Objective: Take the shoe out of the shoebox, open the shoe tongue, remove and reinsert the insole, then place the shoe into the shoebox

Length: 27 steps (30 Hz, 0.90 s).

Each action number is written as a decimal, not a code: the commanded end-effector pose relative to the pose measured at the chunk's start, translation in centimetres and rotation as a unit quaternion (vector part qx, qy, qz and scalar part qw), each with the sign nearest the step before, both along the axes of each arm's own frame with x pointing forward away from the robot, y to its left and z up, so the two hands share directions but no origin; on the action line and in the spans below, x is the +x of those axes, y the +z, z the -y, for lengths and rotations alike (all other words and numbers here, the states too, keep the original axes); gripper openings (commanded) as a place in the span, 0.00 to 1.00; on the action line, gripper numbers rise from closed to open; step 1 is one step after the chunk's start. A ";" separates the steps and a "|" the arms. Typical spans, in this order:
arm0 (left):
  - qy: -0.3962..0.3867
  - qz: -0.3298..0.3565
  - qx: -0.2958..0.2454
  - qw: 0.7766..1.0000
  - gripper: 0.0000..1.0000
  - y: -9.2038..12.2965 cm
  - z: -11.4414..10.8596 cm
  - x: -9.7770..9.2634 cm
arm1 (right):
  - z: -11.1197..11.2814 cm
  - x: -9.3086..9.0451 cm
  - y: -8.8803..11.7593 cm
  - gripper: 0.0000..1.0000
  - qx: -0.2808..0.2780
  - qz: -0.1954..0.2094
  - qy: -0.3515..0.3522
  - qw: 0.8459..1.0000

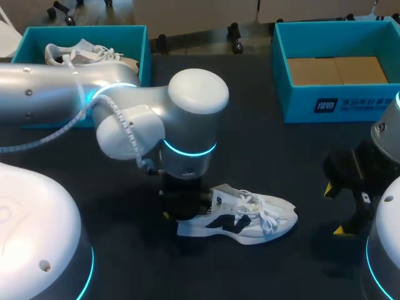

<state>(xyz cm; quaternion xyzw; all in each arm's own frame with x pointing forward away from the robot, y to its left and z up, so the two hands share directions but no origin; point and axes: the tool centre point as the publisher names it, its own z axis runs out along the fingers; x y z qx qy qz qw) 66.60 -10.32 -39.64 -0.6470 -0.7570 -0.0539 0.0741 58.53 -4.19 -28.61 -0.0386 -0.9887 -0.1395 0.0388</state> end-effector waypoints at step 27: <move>-0.040 -0.016 -0.063 0.997 0.94 2.1 -0.8 -0.6 | 0.0 -0.1 -0.1 1.00 0.000 0.001 0.000 1.000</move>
